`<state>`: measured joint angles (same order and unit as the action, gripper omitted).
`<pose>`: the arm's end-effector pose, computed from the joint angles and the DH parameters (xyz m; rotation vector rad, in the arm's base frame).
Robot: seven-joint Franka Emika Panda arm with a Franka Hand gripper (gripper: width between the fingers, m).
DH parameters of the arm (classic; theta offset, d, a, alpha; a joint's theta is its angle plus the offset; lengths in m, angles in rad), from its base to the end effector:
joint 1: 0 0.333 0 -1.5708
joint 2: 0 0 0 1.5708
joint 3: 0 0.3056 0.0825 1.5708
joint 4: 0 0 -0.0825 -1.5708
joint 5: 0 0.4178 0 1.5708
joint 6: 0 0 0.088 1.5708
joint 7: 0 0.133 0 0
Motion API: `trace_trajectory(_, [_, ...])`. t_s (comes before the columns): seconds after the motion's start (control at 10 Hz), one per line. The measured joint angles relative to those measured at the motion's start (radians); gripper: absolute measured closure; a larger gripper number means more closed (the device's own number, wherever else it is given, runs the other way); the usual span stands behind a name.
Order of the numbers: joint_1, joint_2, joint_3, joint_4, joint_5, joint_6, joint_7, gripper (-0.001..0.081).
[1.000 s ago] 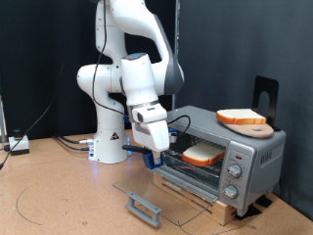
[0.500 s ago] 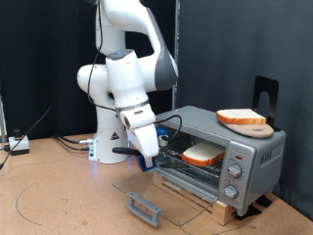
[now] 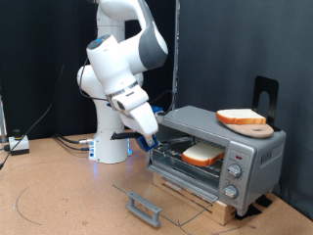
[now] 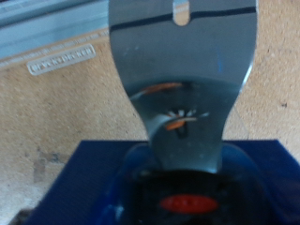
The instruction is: Make a piece of toast with the oven
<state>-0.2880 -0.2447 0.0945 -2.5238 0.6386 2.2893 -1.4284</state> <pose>0.4675 -0.0678 0.3135 -2.5724 -1.0982 -0.4851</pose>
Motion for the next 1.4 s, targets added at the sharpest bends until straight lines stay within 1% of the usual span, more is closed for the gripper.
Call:
trace_trajectory(0.2, [-0.001, -0.065, 0.000, 0.002, -0.034, -0.056, 0.047, 0.0410])
trace_trajectory(0.3, [-0.001, -0.089, 0.000, 0.003, -0.067, -0.087, 0.072, 0.0410])
trace_trajectory(0.4, [-0.001, -0.100, 0.001, 0.003, -0.091, -0.101, 0.088, 0.0410])
trace_trajectory(0.5, [-0.001, -0.099, 0.001, 0.001, -0.086, -0.101, 0.087, 0.0410])
trace_trajectory(0.6, [0.003, -0.099, -0.001, -0.001, -0.062, -0.101, 0.061, 0.0410])
trace_trajectory(0.7, [0.010, -0.104, -0.002, -0.002, -0.040, -0.127, 0.024, 0.0410])
trace_trajectory(0.8, [0.018, -0.120, -0.002, -0.003, -0.033, -0.182, -0.005, 0.0410])
trace_trajectory(1.0, [0.040, -0.173, -0.001, -0.007, -0.022, -0.289, -0.053, 0.0410])
trace_trajectory(1.1, [0.051, -0.202, -0.001, -0.013, -0.014, -0.329, -0.072, 0.0410])
trace_trajectory(1.4, [0.085, -0.294, 0.017, -0.043, -0.012, -0.413, -0.076, 0.0410])
